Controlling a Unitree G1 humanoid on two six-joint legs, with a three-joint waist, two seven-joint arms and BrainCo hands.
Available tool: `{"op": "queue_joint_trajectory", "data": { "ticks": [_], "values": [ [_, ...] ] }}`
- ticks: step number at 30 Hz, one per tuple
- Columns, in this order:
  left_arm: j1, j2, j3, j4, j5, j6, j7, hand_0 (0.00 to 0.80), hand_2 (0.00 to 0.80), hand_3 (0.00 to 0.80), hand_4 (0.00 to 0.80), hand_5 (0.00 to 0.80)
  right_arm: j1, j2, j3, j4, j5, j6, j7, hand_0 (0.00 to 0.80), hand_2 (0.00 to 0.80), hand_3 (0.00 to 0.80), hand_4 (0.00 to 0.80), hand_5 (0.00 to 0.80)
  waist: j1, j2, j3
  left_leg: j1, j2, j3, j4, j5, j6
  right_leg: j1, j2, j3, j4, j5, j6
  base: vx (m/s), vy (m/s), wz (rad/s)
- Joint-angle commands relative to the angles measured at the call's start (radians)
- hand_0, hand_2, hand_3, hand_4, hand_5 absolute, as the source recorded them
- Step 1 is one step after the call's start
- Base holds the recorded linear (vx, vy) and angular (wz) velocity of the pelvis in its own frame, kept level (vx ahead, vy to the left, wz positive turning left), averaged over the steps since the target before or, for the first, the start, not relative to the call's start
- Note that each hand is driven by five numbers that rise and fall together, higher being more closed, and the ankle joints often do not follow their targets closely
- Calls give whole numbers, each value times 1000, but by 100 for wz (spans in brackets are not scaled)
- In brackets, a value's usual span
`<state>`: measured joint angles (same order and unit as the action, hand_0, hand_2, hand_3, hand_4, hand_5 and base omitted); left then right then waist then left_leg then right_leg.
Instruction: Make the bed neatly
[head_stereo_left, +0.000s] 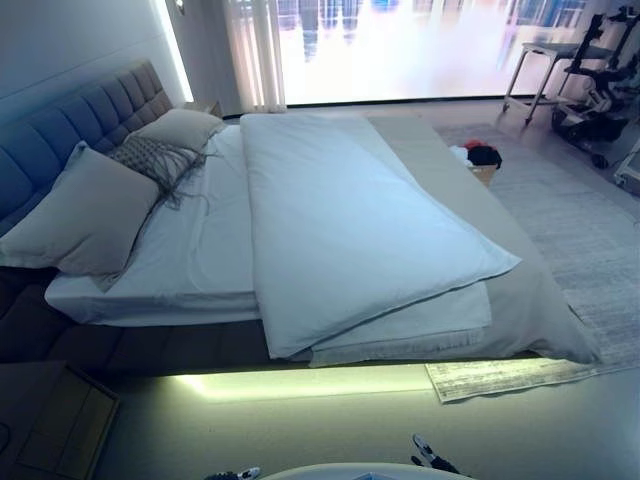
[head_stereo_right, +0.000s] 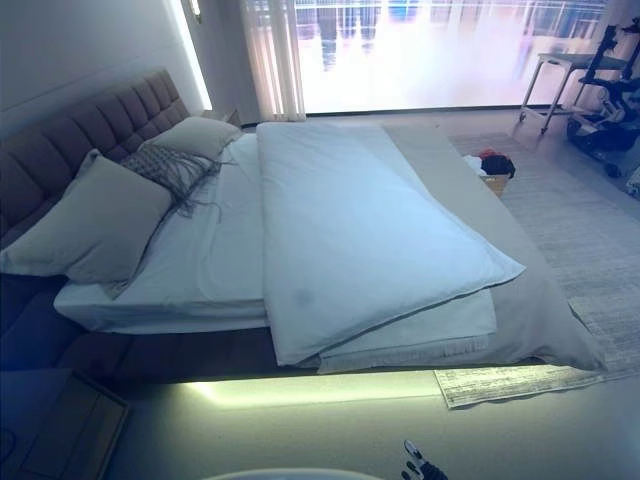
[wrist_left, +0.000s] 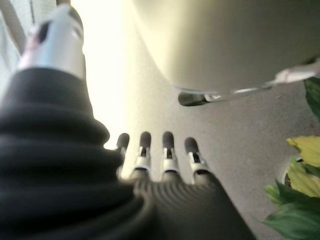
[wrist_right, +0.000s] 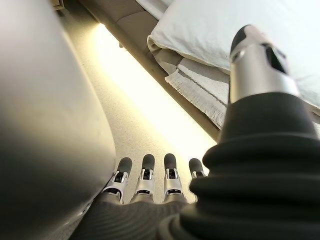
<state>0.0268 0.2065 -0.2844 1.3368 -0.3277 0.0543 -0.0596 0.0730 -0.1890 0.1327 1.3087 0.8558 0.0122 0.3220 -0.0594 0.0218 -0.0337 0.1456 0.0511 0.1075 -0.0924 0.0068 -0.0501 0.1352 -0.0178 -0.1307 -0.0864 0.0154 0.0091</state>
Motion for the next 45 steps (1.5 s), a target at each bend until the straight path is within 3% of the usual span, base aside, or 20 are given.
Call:
{"op": "queue_joint_trajectory", "data": {
  "ticks": [1, 16, 26, 30, 33, 36, 41, 44, 45],
  "values": [
    [-83, -42, -28, 49, 36, -1, 9, 0, 0, 0, 0, 0, -97, 38, 17, 68, 2, 31, 11, 0, 0, 0, 0, 0, 15, -34, 34, -1, -13, 43, 5, -25, 31, -10, -42, 14, -1, 31, 64, 0, 0, 0],
    [-87, -46, -14, 64, 15, 11, -2, 0, 0, 0, 0, 0, -120, 40, 24, 68, -16, 57, -47, 0, 0, 0, 0, 0, 16, -33, 39, 12, -5, 45, 5, -22, 31, 5, -32, 6, 10, 17, 53, 4, -19, 0],
    [-85, -47, 4, 70, -21, -6, 23, 0, 0, 0, 0, 0, -122, 45, 38, 67, -7, 56, -52, 0, 0, 0, 0, 0, 18, -39, 65, 4, 16, 24, 58, -12, 31, -13, -17, 10, 82, -25, 25, 13, -93, 1],
    [-70, -58, 54, 38, -207, -12, 40, 0, 0, 0, 0, 0, -127, 36, 24, 68, -29, 61, -76, 0, 0, 0, 0, 0, 29, -54, 81, -41, 30, 16, 194, -33, 16, -10, -22, 9, 82, -25, 7, 22, -96, -1],
    [-74, -62, 84, 27, -249, -22, 30, 0, 0, 0, 0, 0, -141, 15, 19, 67, -41, 65, -102, 0, 0, 0, 0, 0, 56, -57, 131, -243, 31, -12, 458, 76, -5, -13, -22, 0, 119, -40, -29, -17, -64, 3],
    [-66, -66, 106, 41, -266, -33, 42, 0, 0, 0, 0, 0, -148, -4, 8, 84, -59, 67, -96, 0, 0, 0, 0, 0, 71, -31, 157, -285, 4, -26, 400, 114, -14, 4, -9, 22, 132, -60, -27, 156, 91, -17],
    [-33, -65, 134, 59, -294, -38, 66, 0, 0, 0, 0, 0, -130, -17, -3, 102, -86, 62, -74, 0, 0, 0, 0, 0, 98, 3, 158, -297, 43, -66, 39, 245, -48, 96, 22, 88, 87, -94, -12, 297, 127, -2],
    [-19, -77, 151, 65, -308, -38, 83, 0, 0, 0, 0, 0, -110, -17, -13, 104, -85, 43, -69, 0, 0, 0, 0, 0, 110, 4, 148, -328, 59, -74, 5, 256, -59, 148, 15, 104, 77, -135, -4, 282, 141, -5],
    [-16, -79, 159, 68, -303, -35, 88, 0, 0, 0, 0, 0, -109, -16, -18, 106, -83, 37, -71, 0, 0, 0, 0, 0, 108, 1, 145, -324, 65, -53, 5, 225, -54, 155, 5, 103, 75, -139, -2, 271, 205, -30]
  ]
}}
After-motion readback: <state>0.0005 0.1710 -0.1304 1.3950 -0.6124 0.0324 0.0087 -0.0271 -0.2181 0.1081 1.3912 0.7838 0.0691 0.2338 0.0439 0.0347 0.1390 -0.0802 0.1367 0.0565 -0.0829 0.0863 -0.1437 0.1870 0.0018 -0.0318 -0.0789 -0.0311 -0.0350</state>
